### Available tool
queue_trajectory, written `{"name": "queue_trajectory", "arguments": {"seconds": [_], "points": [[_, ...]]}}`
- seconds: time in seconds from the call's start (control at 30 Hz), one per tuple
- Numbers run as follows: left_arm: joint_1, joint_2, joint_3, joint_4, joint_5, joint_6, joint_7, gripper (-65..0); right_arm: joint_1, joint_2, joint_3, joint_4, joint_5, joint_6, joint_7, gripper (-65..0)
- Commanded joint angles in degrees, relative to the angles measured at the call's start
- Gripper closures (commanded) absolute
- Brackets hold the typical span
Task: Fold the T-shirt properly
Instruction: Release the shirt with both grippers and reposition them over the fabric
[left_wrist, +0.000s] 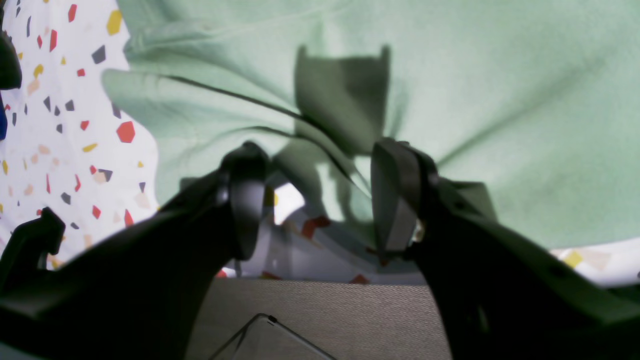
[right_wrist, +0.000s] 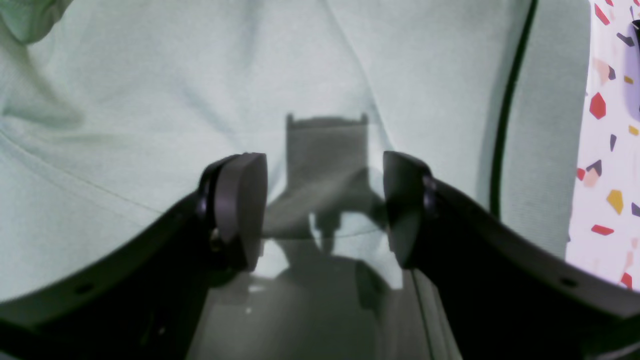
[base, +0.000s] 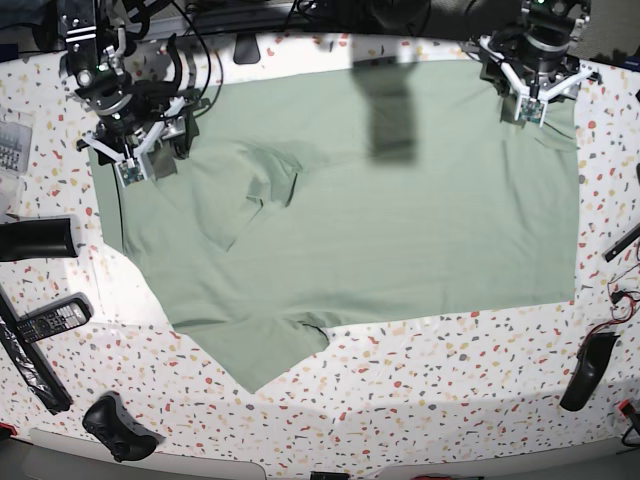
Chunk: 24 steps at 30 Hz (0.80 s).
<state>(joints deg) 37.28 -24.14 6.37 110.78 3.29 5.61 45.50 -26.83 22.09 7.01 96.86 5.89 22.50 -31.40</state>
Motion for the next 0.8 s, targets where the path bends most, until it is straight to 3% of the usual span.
{"name": "queue_trajectory", "arguments": {"seconds": [0.0,0.27,0.57,0.77], "points": [[0.5,-0.5,-0.1,0.6,0.4,0.0,1.6,-31.6,-0.5,0.7,0.2,0.3,-1.2,-0.1,-2.3,-36.4],[0.7,-0.8,-3.7,3.0,4.9,0.2,3.0,-31.6,-0.5,0.7,0.2,0.3,-1.2,-1.1,-2.3,-36.4],[0.5,-0.8,-4.2,12.3,4.6,0.2,1.1,-31.6,-0.5,0.7,0.2,0.3,-1.2,-1.1,-2.1,-36.4],[-0.7,-0.8,-4.2,6.4,-1.6,0.2,-1.3,-31.6,-0.5,0.7,0.2,0.3,-1.2,-2.0,-2.0,-36.4]]}}
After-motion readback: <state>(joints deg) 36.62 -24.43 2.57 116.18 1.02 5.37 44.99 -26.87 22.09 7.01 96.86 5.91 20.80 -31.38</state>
